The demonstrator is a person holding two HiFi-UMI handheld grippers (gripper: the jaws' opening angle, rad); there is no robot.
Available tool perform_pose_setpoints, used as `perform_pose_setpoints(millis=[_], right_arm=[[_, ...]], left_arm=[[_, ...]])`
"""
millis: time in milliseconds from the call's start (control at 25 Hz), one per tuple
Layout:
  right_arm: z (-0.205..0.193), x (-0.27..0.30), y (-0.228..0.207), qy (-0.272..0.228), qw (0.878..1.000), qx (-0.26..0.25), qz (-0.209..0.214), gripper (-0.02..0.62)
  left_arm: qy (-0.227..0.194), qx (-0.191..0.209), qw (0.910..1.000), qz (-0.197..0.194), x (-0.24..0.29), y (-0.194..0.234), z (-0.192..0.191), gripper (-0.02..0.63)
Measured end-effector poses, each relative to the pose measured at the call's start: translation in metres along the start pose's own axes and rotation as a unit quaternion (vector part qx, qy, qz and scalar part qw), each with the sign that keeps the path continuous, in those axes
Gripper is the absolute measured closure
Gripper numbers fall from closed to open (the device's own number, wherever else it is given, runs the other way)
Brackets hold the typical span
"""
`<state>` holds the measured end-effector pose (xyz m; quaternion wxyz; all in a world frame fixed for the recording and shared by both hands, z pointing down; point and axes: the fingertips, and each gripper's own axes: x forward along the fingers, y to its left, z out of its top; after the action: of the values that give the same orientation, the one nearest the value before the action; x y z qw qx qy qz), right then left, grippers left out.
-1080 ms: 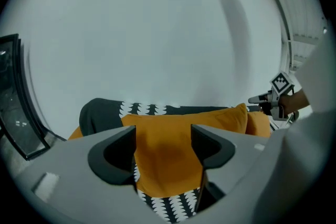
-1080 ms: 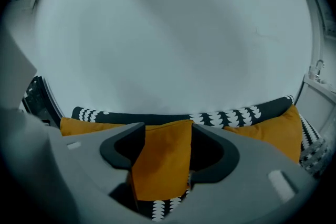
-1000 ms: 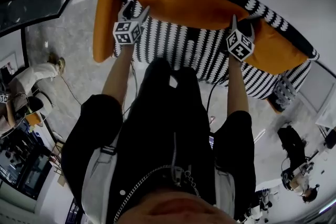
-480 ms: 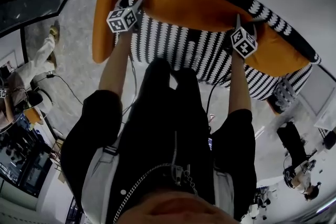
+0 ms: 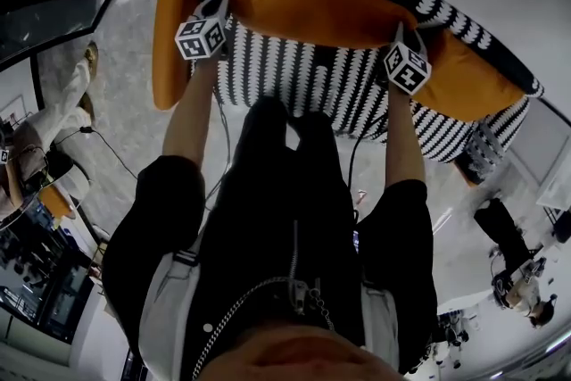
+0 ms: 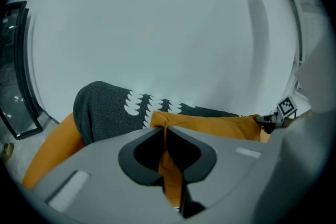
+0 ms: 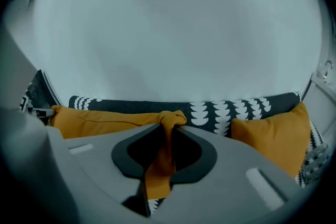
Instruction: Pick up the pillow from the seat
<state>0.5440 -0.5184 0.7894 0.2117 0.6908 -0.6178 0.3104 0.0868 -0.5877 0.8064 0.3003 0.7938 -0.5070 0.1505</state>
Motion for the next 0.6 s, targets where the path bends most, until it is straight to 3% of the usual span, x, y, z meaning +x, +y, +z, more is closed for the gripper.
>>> perform_pose_setpoints(millis=[120, 400, 600], right_arm=[[-0.004, -0.012, -0.001, -0.007, 1.000, -0.019, -0.013, 0.561], [0.003, -0.045, -0.001, -0.038, 0.999, -0.022, -0.012, 0.569], [0.025, -0.096, -0.003, -0.080, 0.997, -0.017, -0.012, 0.571]], left_arm=[[-0.003, 0.013, 0.9999, -0.007, -0.009, -0.004, 0.004, 0.586], [-0.017, 0.039, 0.9990, -0.013, -0.036, -0.020, 0.014, 0.588], [-0.049, 0.072, 0.9958, -0.027, -0.076, -0.047, 0.041, 0.588]])
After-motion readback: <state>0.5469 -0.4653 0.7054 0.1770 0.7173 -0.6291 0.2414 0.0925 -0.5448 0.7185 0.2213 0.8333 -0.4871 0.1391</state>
